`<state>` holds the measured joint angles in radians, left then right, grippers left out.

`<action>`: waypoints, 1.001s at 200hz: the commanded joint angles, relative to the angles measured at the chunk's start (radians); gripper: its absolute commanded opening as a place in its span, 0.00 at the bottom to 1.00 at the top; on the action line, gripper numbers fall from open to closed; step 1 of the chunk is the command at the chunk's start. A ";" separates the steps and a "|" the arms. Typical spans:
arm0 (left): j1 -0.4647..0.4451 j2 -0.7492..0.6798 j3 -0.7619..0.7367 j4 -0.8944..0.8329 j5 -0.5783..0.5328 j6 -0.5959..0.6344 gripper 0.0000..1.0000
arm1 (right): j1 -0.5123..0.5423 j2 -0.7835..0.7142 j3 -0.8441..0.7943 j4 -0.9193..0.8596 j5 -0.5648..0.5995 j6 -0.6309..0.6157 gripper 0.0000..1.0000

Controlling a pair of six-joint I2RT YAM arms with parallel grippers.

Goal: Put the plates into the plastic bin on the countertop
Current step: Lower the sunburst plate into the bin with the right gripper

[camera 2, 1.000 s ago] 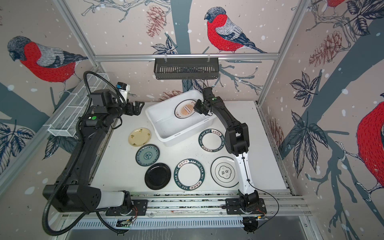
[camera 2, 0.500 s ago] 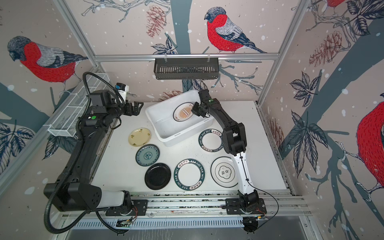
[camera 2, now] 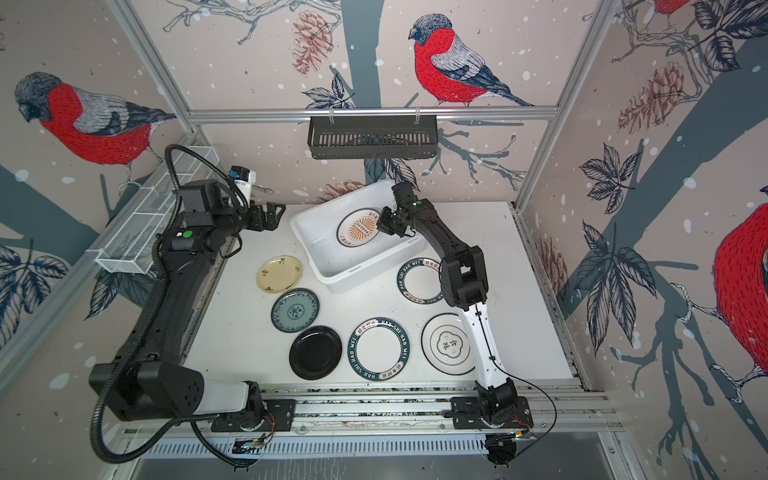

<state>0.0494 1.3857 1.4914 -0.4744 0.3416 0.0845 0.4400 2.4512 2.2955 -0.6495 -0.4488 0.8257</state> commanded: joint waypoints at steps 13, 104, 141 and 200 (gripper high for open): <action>0.005 -0.001 -0.009 0.049 0.028 0.003 0.96 | 0.025 0.006 0.015 0.048 -0.068 -0.026 0.01; 0.005 0.003 -0.021 0.069 0.050 -0.006 0.96 | 0.069 0.038 0.029 0.039 -0.097 -0.021 0.02; 0.005 -0.001 -0.030 0.072 0.051 -0.006 0.96 | 0.081 0.063 0.046 0.050 -0.112 0.000 0.02; 0.005 -0.007 -0.043 0.085 0.054 -0.012 0.96 | 0.089 0.085 0.046 0.048 -0.114 0.007 0.03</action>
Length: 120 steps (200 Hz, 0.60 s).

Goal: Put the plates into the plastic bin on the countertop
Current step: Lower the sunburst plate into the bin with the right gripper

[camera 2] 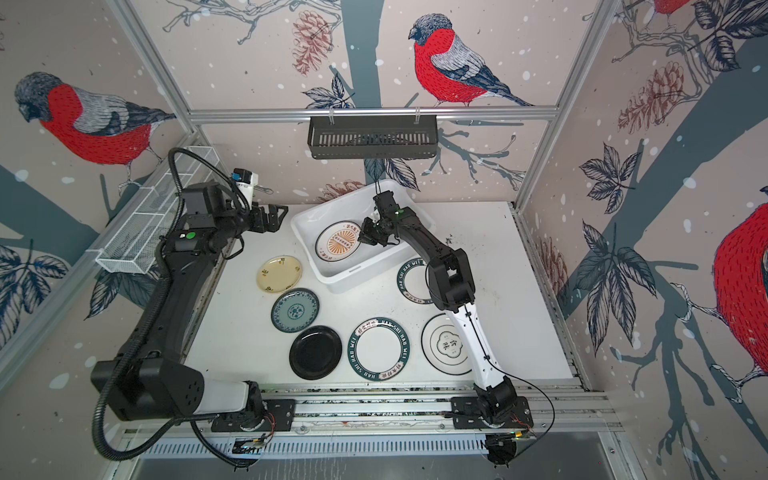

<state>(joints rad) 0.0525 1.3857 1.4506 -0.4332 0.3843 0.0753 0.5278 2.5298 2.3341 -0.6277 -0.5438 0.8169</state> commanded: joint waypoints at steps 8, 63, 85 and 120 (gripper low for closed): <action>0.002 -0.007 -0.003 0.046 0.011 -0.003 0.96 | 0.002 0.009 0.007 0.029 -0.021 0.018 0.04; 0.002 -0.008 -0.011 0.058 0.017 -0.006 0.96 | 0.000 0.035 0.014 0.045 -0.032 0.041 0.04; 0.002 -0.005 -0.006 0.060 0.024 -0.006 0.96 | 0.000 0.042 0.015 0.048 -0.040 0.047 0.06; 0.002 -0.005 -0.006 0.059 0.021 -0.002 0.96 | 0.001 0.049 0.015 0.045 -0.039 0.048 0.08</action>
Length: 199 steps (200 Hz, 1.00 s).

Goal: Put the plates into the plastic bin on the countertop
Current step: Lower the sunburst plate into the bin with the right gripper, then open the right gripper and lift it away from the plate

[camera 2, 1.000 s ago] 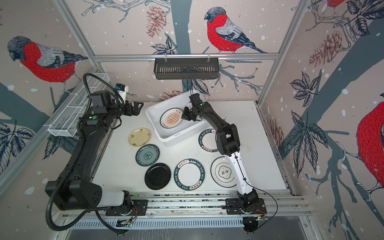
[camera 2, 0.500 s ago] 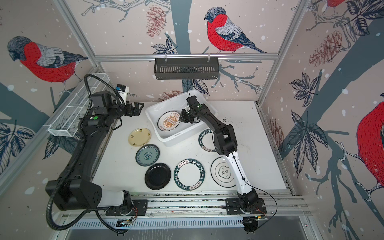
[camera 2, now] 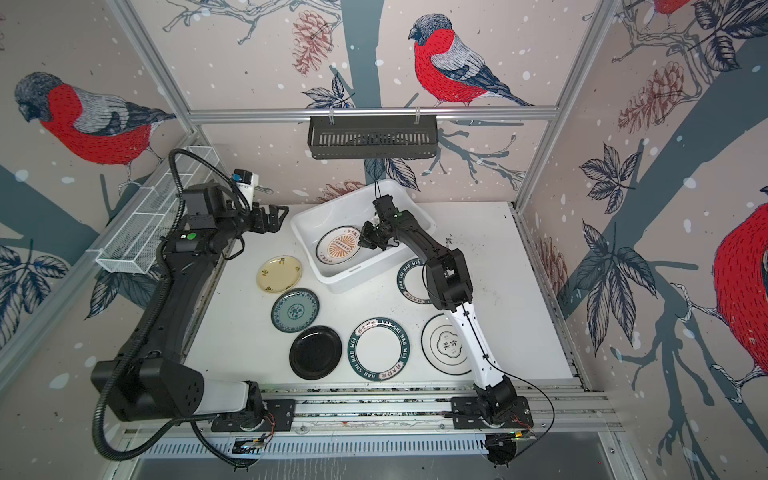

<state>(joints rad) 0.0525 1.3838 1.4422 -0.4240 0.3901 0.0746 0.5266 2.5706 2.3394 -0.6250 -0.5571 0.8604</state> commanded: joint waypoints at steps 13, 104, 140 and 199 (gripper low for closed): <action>0.001 -0.003 0.003 0.049 0.016 0.002 0.96 | 0.002 0.010 0.010 0.041 -0.024 0.006 0.09; 0.004 -0.009 -0.018 0.071 0.015 -0.007 0.96 | -0.002 0.038 0.060 -0.001 -0.029 0.002 0.15; 0.004 -0.018 -0.026 0.073 0.009 -0.016 0.96 | -0.007 0.037 0.060 -0.016 -0.027 -0.006 0.21; 0.003 -0.019 -0.036 0.071 0.012 -0.016 0.97 | -0.009 0.047 0.064 -0.002 -0.038 0.011 0.27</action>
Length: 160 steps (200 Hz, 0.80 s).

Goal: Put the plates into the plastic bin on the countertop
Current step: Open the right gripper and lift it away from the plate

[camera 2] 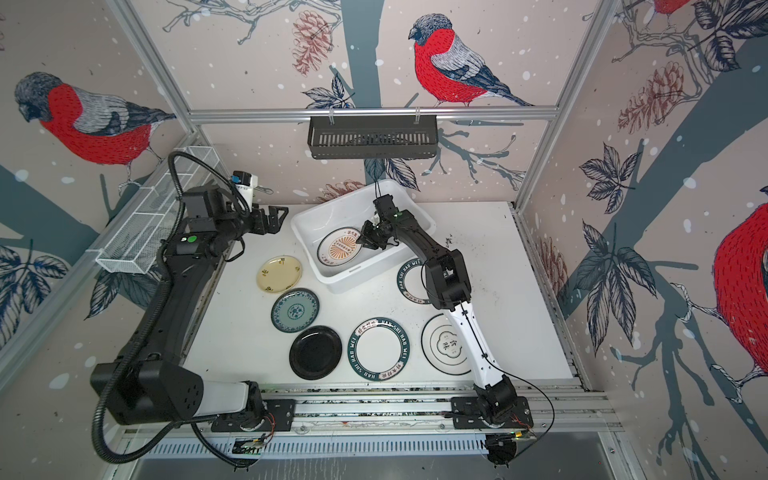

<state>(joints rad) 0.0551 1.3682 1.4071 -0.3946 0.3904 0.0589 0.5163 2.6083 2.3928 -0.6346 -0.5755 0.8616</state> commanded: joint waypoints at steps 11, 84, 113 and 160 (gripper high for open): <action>0.001 -0.001 -0.001 0.044 0.011 0.002 0.97 | 0.001 0.012 0.013 0.013 -0.023 0.018 0.28; 0.002 0.005 -0.002 0.051 0.016 -0.001 0.96 | -0.001 0.039 0.049 -0.011 -0.020 0.034 0.29; 0.003 0.008 -0.006 0.055 0.018 -0.002 0.96 | -0.005 0.036 0.051 -0.039 0.008 0.019 0.31; 0.002 0.018 -0.001 0.059 0.024 -0.002 0.96 | -0.007 0.033 0.057 -0.043 0.017 0.017 0.37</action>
<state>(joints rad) 0.0555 1.3808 1.4021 -0.3927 0.3920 0.0589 0.5095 2.6419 2.4386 -0.6708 -0.5724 0.8886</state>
